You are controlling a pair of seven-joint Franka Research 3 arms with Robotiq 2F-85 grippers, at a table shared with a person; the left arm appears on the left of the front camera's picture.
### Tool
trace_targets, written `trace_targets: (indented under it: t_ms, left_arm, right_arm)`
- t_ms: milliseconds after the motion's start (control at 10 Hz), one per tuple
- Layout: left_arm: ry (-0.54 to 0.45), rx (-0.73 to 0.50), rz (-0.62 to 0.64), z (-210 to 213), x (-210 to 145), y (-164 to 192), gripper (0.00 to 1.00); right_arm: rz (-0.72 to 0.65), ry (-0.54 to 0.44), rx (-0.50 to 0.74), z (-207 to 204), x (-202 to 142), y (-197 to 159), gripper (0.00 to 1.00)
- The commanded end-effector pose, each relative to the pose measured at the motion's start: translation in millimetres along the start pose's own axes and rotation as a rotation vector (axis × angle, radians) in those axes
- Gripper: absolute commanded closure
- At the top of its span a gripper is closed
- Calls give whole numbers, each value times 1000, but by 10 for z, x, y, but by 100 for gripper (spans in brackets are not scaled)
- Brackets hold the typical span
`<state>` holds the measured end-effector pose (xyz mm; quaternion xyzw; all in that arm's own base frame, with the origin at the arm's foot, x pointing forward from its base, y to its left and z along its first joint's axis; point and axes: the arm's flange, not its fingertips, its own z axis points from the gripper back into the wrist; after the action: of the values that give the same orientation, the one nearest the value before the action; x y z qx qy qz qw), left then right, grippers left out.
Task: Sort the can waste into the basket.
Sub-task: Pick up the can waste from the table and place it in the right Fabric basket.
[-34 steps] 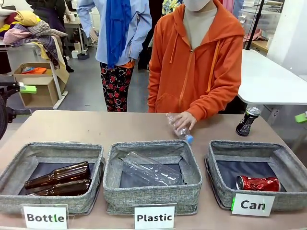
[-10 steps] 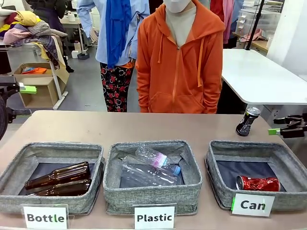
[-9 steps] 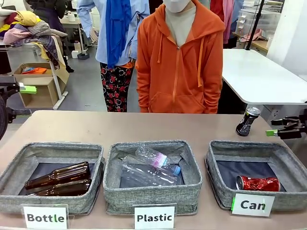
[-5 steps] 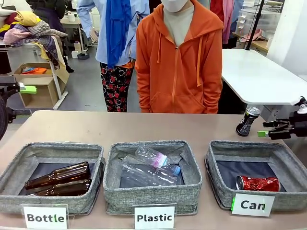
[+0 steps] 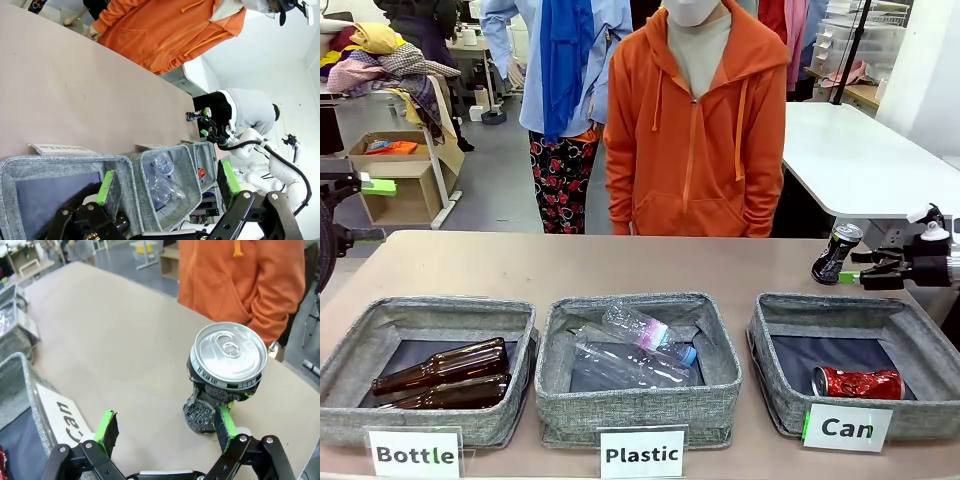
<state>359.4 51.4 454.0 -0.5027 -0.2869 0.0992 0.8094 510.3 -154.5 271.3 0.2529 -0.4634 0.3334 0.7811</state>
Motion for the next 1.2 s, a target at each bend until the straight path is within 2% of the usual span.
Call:
trace_targets:
  t_ms: [0,300,600,1100]
  left_arm:
    - [12,-1,-15,28,-18,19,0]
    - [12,-1,-15,28,-18,19,0]
    - [12,-1,-15,28,-18,19,0]
    - [12,-1,-15,28,-18,19,0]
  right_arm:
    - [55,-55,-54,-86,-39,-39,0]
    - [71,-93,-109,-109,-53,-42,0]
    - [72,-128,-113,-161,-58,-49,0]
    - [30,-173,-189,-226,-109,-106,0]
